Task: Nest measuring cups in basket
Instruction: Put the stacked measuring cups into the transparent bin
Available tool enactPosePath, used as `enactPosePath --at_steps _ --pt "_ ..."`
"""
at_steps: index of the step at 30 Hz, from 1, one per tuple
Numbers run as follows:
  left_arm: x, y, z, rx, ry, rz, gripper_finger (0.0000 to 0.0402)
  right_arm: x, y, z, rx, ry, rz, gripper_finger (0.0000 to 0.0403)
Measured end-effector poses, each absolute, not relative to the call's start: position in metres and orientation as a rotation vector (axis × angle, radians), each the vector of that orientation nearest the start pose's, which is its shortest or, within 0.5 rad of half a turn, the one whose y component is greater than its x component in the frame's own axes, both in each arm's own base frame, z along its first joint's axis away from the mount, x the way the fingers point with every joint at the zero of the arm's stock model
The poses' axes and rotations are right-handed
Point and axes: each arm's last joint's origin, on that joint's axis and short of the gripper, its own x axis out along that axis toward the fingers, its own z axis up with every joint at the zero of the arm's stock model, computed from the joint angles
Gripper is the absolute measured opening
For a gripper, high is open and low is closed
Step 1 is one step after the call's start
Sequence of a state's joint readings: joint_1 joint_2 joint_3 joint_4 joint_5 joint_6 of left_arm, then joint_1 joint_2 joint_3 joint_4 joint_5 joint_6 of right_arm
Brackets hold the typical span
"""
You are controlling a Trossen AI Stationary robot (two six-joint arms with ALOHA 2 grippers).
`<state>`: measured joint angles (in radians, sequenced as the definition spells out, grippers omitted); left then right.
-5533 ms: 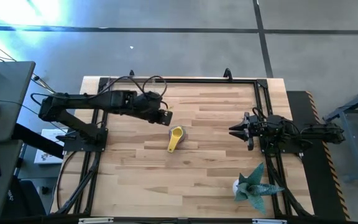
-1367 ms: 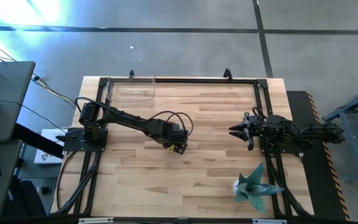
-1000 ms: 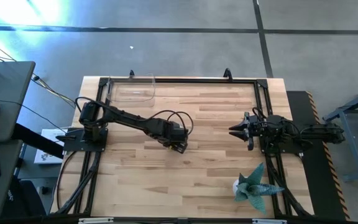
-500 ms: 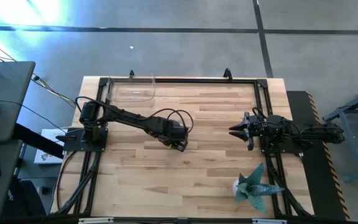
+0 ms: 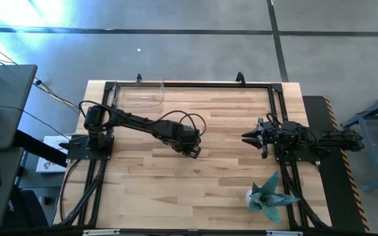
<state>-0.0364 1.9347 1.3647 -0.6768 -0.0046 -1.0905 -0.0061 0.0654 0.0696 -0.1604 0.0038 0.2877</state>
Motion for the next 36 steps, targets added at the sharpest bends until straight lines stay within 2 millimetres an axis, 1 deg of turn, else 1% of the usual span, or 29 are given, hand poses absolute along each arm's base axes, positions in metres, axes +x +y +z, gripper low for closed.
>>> enactPosePath --at_steps 4,6,14,18,25,29,33,36 --pt "0.385 -0.01 0.178 -0.922 1.121 0.617 0.0054 0.097 -0.001 0.167 0.287 0.154 -0.032 0.0096" --pt "0.386 -0.009 0.178 -0.924 1.115 0.608 0.0044 0.097 -0.001 0.167 0.287 0.154 -0.032 0.0096" --pt "0.389 -0.004 0.18 -0.936 1.109 0.547 0.0046 0.097 -0.001 0.167 0.287 0.154 -0.032 0.0096" --pt "0.391 0.0 0.185 -0.944 1.08 0.512 0.0044 0.097 -0.001 0.167 0.287 0.154 -0.032 0.0096" --pt "0.384 0.006 0.211 -0.941 0.994 0.506 0.0044 0.097 -0.001 0.167 0.287 0.154 -0.032 0.0096" --pt "0.377 0.014 0.233 -0.944 0.906 0.52 0.0043 0.097 -0.001 0.167 0.287 0.154 -0.032 0.0096" --pt "0.365 0.026 0.26 -0.944 0.804 0.563 0.0043 0.097 -0.001 0.167 0.287 0.154 -0.032 0.0096" --pt "0.35 0.037 0.28 -0.933 0.735 0.627 0.0043 0.097 -0.001 0.167 0.287 0.154 -0.032 0.0096"
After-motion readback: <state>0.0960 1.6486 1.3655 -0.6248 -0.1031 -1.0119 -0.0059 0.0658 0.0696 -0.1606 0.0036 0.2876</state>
